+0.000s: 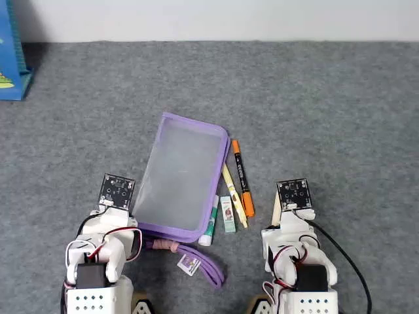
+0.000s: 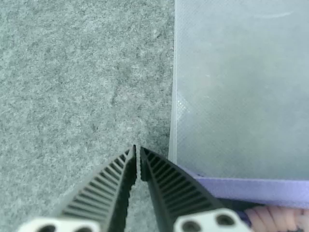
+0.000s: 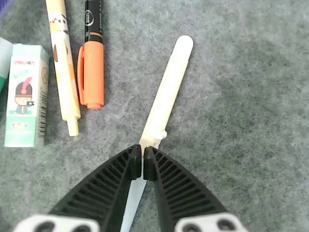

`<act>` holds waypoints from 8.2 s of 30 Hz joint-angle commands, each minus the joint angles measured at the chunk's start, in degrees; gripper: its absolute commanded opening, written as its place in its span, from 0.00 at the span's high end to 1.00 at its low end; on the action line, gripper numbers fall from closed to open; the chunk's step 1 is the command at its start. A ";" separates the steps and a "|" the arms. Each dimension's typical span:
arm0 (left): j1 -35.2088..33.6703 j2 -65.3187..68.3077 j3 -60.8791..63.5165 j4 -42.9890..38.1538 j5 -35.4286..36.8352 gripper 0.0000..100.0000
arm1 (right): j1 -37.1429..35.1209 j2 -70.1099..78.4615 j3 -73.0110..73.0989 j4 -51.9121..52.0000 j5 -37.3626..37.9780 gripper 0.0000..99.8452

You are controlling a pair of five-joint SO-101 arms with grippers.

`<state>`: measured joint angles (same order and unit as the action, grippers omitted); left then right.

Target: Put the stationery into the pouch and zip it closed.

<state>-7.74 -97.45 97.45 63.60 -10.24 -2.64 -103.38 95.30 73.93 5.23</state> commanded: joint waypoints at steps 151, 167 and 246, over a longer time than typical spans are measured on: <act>0.09 -0.62 -0.66 0.26 -0.35 0.99 | -52.26 56.66 -34.90 -6.99 -4.31 0.79; 0.09 -0.62 -0.66 0.26 -0.35 0.99 | -57.71 57.36 -27.69 -13.85 -4.13 0.79; 0.09 -0.62 -0.66 0.26 -0.35 0.99 | -23.52 57.27 -30.77 -8.84 29.54 0.79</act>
<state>-7.74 -97.45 97.45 63.60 -10.24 -24.18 -46.24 61.10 71.65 35.91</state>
